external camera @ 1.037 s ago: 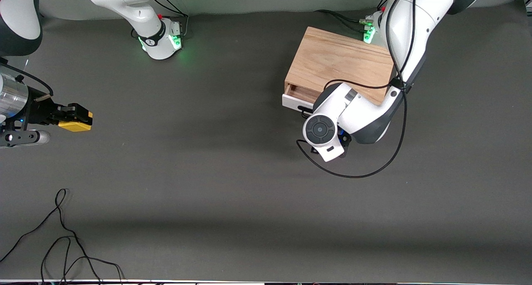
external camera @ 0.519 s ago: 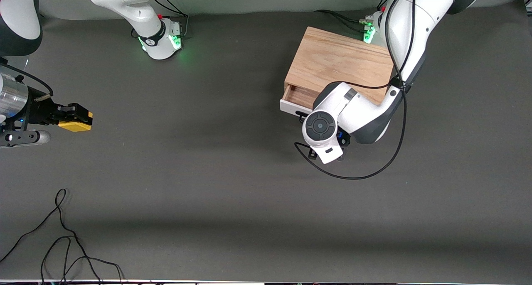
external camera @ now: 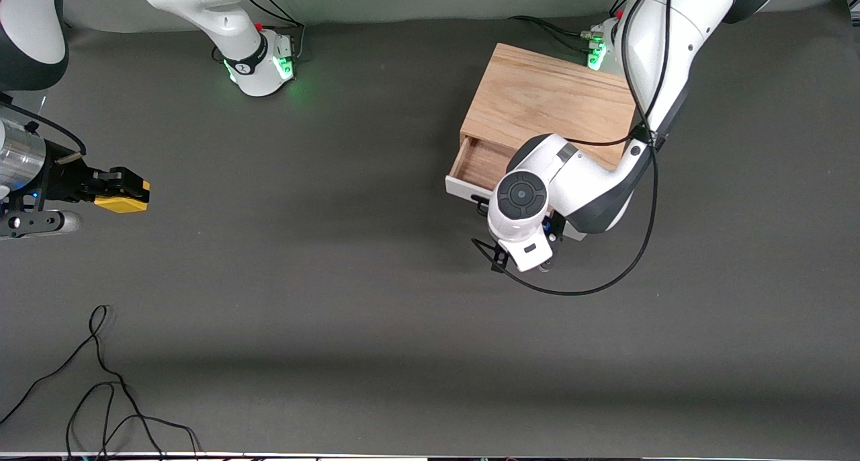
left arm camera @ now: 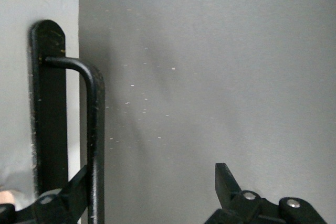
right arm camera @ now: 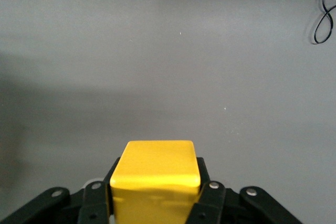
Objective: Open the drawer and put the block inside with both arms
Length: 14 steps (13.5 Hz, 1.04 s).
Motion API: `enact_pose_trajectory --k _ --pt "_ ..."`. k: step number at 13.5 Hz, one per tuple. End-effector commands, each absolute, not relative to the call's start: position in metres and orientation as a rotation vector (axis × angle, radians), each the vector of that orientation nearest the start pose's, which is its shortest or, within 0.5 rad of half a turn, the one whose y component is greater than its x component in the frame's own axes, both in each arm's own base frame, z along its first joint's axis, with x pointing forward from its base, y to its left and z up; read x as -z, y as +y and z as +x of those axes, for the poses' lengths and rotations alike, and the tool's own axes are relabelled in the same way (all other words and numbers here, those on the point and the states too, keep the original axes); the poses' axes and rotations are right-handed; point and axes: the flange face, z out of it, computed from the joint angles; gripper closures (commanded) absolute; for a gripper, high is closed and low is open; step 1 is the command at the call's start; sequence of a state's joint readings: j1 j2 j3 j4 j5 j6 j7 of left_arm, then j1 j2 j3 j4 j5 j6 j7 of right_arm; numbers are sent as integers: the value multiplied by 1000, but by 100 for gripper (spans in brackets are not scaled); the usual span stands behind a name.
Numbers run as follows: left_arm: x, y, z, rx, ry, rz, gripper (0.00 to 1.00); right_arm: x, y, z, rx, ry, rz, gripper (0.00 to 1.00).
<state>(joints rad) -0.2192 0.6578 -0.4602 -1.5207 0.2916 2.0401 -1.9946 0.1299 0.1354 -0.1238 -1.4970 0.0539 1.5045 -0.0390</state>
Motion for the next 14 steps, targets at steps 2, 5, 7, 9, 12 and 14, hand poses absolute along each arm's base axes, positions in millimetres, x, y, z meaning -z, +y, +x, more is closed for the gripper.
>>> enact_pose_trajectory --k 2,5,7,9,12,14 --pt "-307 -389 592 -10 -1836 -2542 0 -581 14 586 -203 -68 -3110 100" --pt "-338 -385 594 -26 -1815 -2475 0 -582 14 585 -203 -68 -3110 100" --pt "-367 -386 599 -26 -1824 -2463 0 -582 14 586 -201 -68 -3110 100" --pt "-393 -391 598 -40 -1816 -2465 0 -582 14 586 -201 -68 -3110 100" --pt "-471 -344 588 -145 -1586 -2573 0 -582 14 586 -201 -68 -3110 100" --pt "-521 -268 589 -261 -1386 -2676 0 -582 16 586 -201 -73 -3110 100"
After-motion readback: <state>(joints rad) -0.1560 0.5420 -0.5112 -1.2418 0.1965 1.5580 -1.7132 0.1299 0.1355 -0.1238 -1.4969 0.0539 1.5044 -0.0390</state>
